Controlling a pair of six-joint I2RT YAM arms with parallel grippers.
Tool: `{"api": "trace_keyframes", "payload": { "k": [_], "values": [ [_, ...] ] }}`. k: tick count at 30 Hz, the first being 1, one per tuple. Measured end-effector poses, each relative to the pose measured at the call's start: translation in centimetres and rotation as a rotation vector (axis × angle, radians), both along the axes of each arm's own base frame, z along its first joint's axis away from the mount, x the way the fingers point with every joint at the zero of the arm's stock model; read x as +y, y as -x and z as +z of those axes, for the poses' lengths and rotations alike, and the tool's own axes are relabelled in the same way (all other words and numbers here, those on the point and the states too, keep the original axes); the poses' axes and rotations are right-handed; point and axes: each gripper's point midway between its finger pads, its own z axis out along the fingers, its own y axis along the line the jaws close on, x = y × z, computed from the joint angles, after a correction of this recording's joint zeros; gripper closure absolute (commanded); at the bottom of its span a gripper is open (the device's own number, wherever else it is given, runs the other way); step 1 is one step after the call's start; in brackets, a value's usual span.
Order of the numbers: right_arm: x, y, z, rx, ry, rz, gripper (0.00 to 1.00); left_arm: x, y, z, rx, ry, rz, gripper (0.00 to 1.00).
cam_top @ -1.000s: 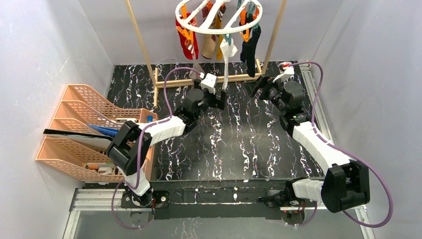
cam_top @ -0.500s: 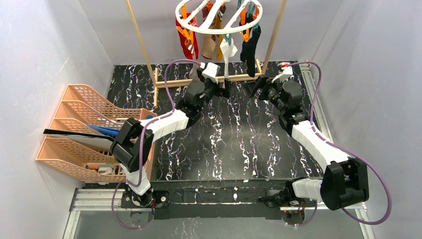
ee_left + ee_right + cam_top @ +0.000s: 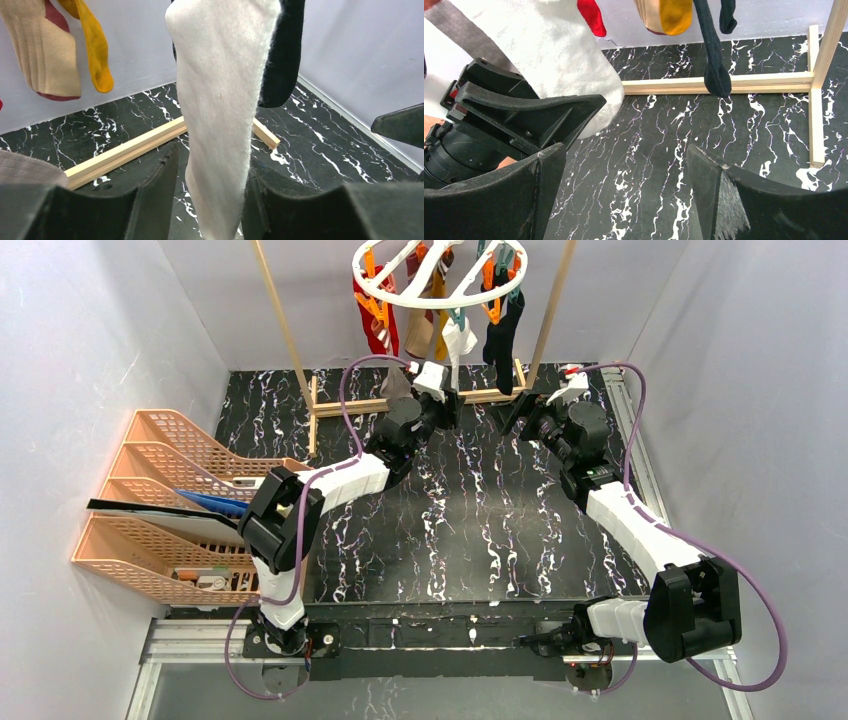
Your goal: Remove the socks clipped to the hanger
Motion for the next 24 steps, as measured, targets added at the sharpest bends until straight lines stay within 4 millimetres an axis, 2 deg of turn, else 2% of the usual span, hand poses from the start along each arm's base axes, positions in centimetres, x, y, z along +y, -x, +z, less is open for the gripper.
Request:
{"api": "trace_keyframes", "payload": {
  "k": [6, 14, 19, 24],
  "values": [
    [0.1, 0.0, 0.3, -0.003, -0.001, 0.004, 0.02, 0.0, -0.1, 0.1, -0.003, 0.000, 0.001, 0.84],
    [0.7, 0.1, 1.4, -0.015, -0.007, 0.042, 0.04, 0.0, -0.1, 0.0, 0.002, -0.004, 0.004, 0.99],
    [1.4, 0.1, 3.4, -0.044, -0.016, 0.070, 0.06, 0.0, -0.1, -0.1, 0.005, -0.002, 0.004, 1.00],
    [2.8, 0.1, 6.7, -0.107, -0.022, 0.083, 0.08, 0.1, 0.0, -0.4, 0.013, 0.000, 0.005, 1.00]
  ]
}}
